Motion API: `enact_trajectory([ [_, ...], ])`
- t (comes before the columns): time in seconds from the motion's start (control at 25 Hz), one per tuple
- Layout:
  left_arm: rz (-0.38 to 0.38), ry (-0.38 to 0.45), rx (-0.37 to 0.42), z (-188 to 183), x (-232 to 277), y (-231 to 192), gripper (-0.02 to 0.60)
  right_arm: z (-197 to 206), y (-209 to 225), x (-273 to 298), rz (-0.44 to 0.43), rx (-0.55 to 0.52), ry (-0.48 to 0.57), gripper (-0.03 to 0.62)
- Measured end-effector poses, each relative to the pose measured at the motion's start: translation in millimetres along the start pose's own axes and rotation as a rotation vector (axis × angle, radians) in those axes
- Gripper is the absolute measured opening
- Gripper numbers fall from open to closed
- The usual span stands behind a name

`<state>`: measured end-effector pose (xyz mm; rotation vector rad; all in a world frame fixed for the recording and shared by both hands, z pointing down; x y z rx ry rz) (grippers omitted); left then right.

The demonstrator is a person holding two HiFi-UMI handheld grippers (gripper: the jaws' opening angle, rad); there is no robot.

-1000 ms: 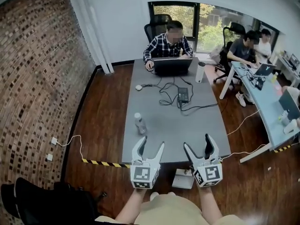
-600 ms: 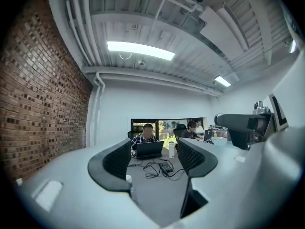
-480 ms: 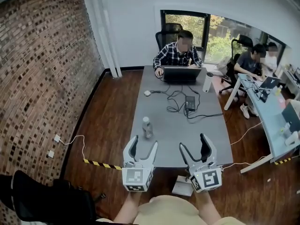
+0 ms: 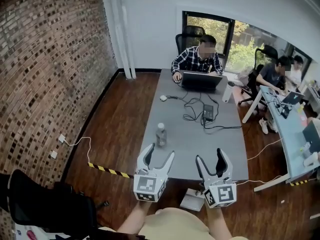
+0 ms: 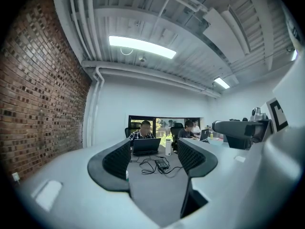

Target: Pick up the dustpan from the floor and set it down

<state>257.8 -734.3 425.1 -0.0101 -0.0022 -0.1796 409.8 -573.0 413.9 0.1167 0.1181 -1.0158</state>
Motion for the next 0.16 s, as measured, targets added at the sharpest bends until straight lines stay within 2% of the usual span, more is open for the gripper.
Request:
enact_trajectory([
  [0.16, 0.006, 0.022, -0.003, -4.6, 6.0, -4.0, 0.305, -3.2, 5.5, 4.2, 0.006, -0.009, 0.007, 0.360],
])
Point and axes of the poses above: the fingertips, and each gripper's own axes: x forward along the fingers, y to its right, z out of its underside, the point moved 7 cm from there along -x, backward along the fingers, and after that the axes turned 15 degrees about z, right-handed, at the moved point
